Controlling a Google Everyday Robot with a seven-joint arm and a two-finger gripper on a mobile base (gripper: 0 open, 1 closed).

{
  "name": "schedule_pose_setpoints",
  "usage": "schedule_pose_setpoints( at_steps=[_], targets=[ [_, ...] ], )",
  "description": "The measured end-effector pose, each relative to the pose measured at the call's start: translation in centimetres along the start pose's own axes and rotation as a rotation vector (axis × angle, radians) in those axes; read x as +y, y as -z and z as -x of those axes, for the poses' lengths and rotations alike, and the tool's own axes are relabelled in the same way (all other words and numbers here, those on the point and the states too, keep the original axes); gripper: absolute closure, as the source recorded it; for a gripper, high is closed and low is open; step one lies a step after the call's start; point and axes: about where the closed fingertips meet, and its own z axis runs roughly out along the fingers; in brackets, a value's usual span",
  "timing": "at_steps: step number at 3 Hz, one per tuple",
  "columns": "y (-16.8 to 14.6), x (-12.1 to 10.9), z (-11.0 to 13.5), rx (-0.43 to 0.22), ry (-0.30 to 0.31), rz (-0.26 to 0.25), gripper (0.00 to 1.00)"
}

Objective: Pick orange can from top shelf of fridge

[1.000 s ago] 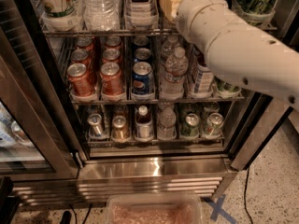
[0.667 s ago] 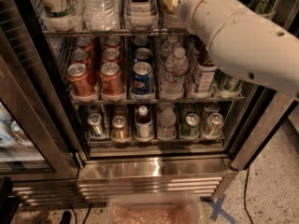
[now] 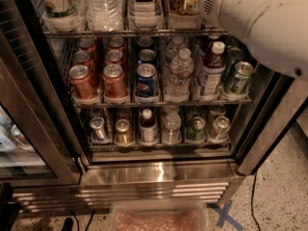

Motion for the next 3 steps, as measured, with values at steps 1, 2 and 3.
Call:
schedule_pose_setpoints(
  at_steps=[1, 2, 3],
  targets=[
    [1.9, 0.7, -0.2, 0.097, -0.034, 0.041, 1.00],
    [2.8, 1.1, 0.0, 0.162, -0.105, 0.131, 1.00],
    [6.8, -0.5, 0.1, 0.175, -0.172, 0.278, 1.00]
  ],
)
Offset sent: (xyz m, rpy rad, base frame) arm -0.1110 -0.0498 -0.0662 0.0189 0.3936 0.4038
